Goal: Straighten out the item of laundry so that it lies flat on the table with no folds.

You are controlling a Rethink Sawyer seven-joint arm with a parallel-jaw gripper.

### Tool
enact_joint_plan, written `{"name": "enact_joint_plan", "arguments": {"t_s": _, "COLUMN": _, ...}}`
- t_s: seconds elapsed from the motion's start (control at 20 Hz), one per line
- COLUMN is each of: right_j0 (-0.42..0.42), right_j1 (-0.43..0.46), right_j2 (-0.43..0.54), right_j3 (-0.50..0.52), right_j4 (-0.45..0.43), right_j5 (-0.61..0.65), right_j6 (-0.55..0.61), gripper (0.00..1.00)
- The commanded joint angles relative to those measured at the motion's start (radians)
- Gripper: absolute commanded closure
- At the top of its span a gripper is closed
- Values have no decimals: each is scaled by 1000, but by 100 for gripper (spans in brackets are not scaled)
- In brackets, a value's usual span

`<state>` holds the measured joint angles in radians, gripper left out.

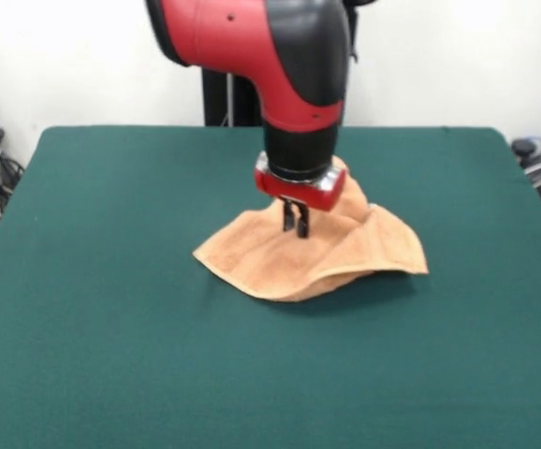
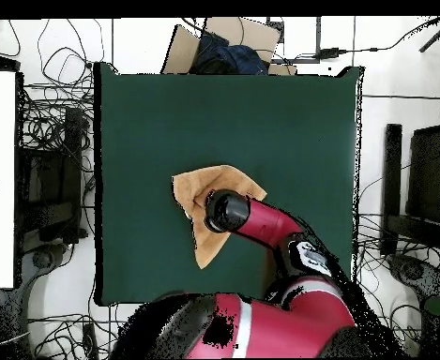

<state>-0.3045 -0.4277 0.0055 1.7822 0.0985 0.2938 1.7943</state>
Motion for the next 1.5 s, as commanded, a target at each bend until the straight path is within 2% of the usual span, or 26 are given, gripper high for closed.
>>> {"name": "enact_joint_plan", "arguments": {"t_s": 0.05, "right_j0": -52, "right_j1": -5, "right_j2": 81, "right_j3": 111, "right_j4": -97, "right_j5": 78, "right_j6": -12, "gripper": 100}}
{"name": "enact_joint_plan", "arguments": {"t_s": 0.45, "right_j0": -97, "right_j1": 15, "right_j2": 105, "right_j3": 76, "right_j4": -147, "right_j5": 110, "right_j6": -28, "gripper": 100}}
{"name": "enact_joint_plan", "arguments": {"t_s": 0.7, "right_j0": -77, "right_j1": 22, "right_j2": 91, "right_j3": 64, "right_j4": -176, "right_j5": 92, "right_j6": -1, "gripper": 100}}
{"name": "enact_joint_plan", "arguments": {"t_s": 0.75, "right_j0": -78, "right_j1": 23, "right_j2": 92, "right_j3": 56, "right_j4": -181, "right_j5": 103, "right_j6": 7, "gripper": 0}}
{"name": "enact_joint_plan", "arguments": {"t_s": 1.35, "right_j0": -34, "right_j1": 26, "right_j2": 64, "right_j3": 41, "right_j4": -197, "right_j5": 85, "right_j6": 43, "gripper": 0}}
{"name": "enact_joint_plan", "arguments": {"t_s": 1.5, "right_j0": -30, "right_j1": 25, "right_j2": 70, "right_j3": 51, "right_j4": -176, "right_j5": 82, "right_j6": 73, "gripper": 0}}
